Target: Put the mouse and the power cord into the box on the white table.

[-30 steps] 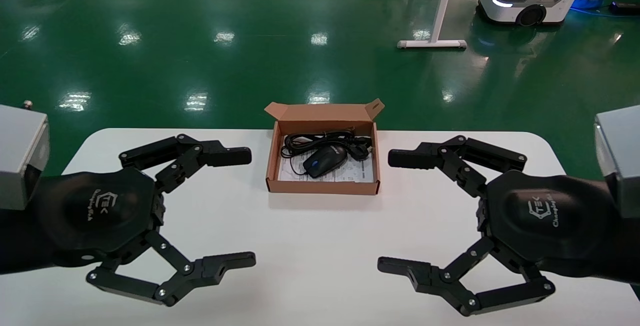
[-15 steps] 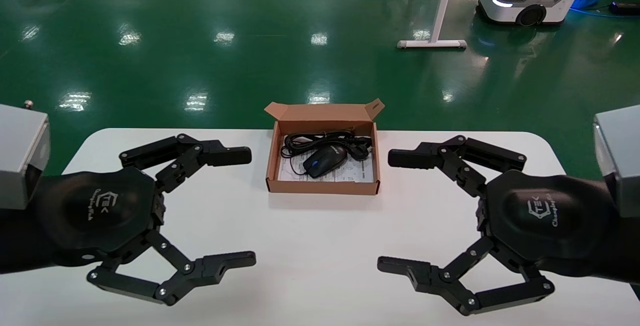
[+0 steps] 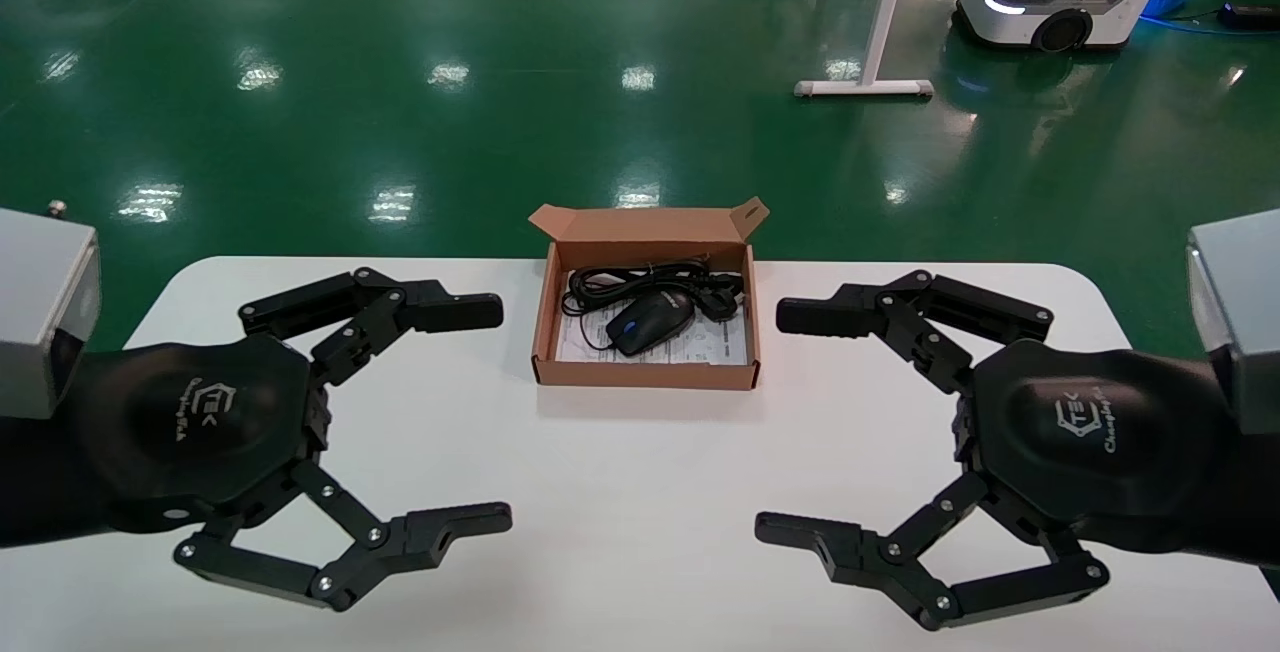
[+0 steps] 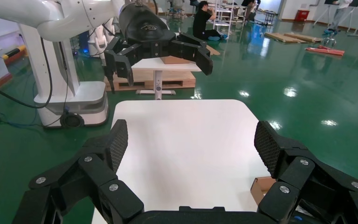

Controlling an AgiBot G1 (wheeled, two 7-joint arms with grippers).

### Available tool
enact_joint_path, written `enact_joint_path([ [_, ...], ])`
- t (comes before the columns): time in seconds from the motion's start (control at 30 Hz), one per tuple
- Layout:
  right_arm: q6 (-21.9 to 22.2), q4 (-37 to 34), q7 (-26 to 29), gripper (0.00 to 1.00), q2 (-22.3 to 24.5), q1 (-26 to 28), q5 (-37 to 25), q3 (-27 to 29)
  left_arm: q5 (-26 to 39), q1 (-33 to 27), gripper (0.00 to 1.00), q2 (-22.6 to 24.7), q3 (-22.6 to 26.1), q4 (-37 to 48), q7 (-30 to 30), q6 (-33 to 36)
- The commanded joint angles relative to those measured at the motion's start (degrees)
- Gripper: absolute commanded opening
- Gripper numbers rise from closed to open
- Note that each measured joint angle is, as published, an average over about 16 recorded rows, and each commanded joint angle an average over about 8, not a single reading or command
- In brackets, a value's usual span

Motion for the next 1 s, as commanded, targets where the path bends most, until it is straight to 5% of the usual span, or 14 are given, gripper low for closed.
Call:
enact_joint_path([
  [0.03,0.0,0.0,0.0,1.0,0.0,0.0,0.0,0.0,0.0,0.0,1.0,0.0,0.0,0.0,0.0,0.0],
  [1.0,0.0,0.0,0.0,1.0,0.0,0.0,0.0,0.0,0.0,0.0,1.0,0.0,0.0,0.0,0.0,0.0],
])
